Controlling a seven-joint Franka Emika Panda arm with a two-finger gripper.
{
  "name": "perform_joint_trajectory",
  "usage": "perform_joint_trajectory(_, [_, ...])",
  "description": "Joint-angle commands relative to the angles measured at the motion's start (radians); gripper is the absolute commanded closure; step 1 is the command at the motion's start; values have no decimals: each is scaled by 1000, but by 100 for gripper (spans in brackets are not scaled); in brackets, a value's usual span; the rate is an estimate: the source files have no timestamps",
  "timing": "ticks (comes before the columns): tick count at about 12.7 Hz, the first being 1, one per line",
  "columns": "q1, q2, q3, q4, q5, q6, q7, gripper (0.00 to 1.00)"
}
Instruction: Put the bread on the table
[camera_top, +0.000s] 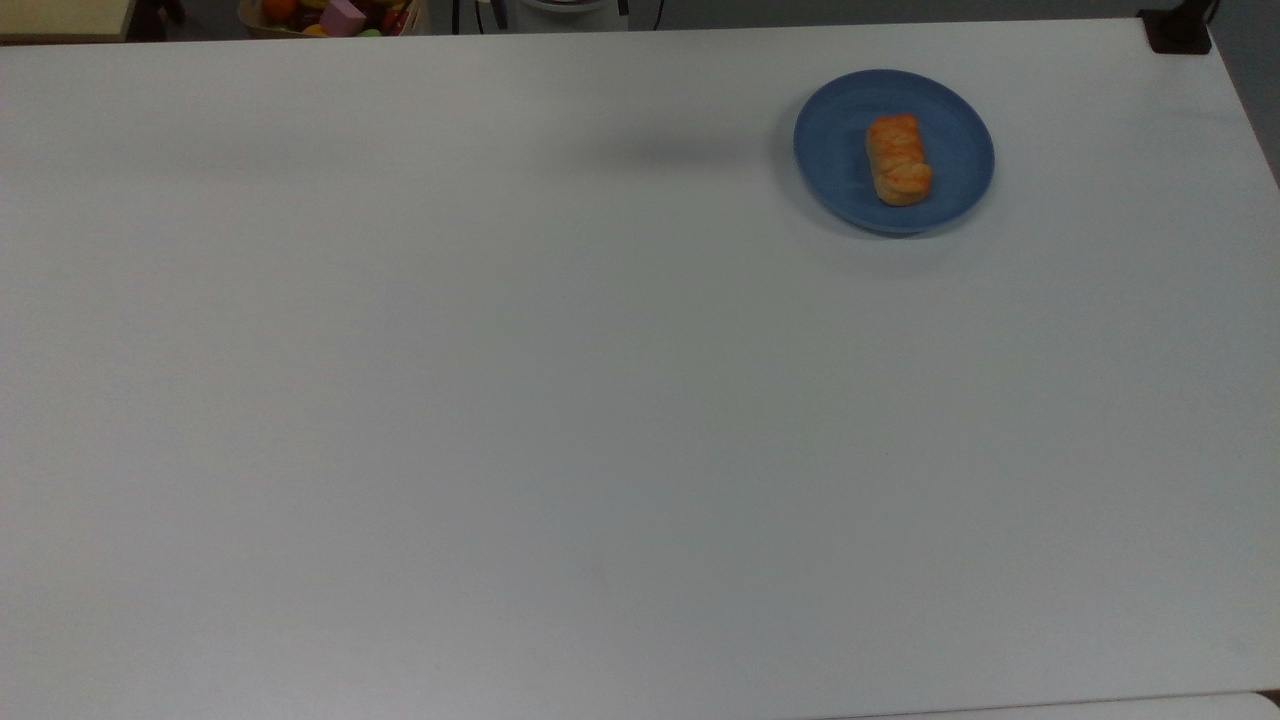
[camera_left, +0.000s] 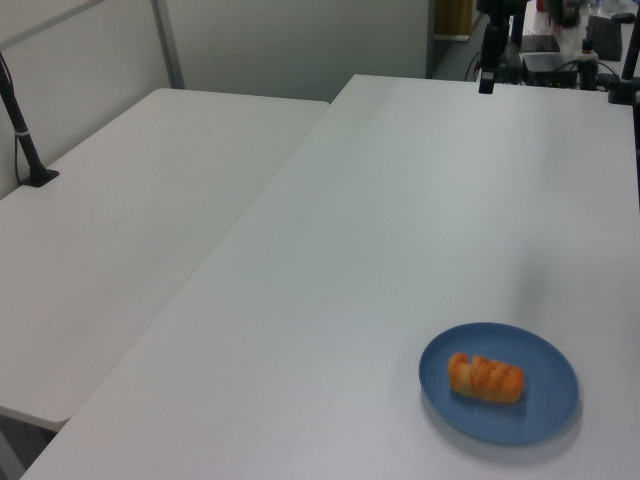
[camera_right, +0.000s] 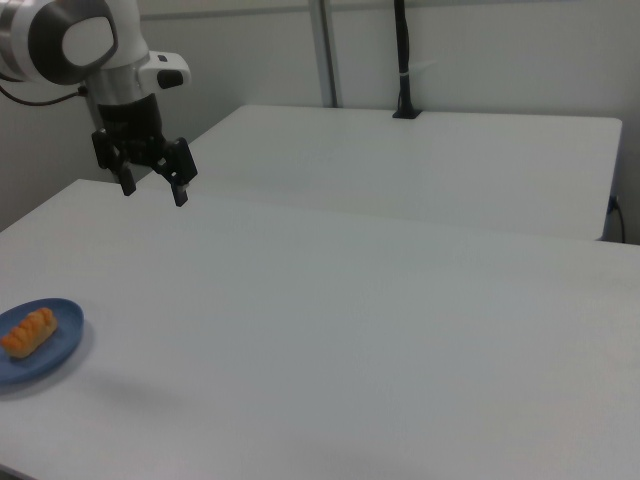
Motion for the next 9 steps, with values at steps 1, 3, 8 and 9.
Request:
perform_joint_trajectory(1, [5, -10, 1, 5, 2, -15, 19, 0])
perform_joint_trajectory(3, [5, -10, 1, 5, 2, -18, 17, 0])
perform_joint_trajectory(8, [3, -7, 0, 6, 2, -29, 20, 0])
perform_joint_trajectory(9, [1, -7, 1, 6, 2, -38, 20, 0])
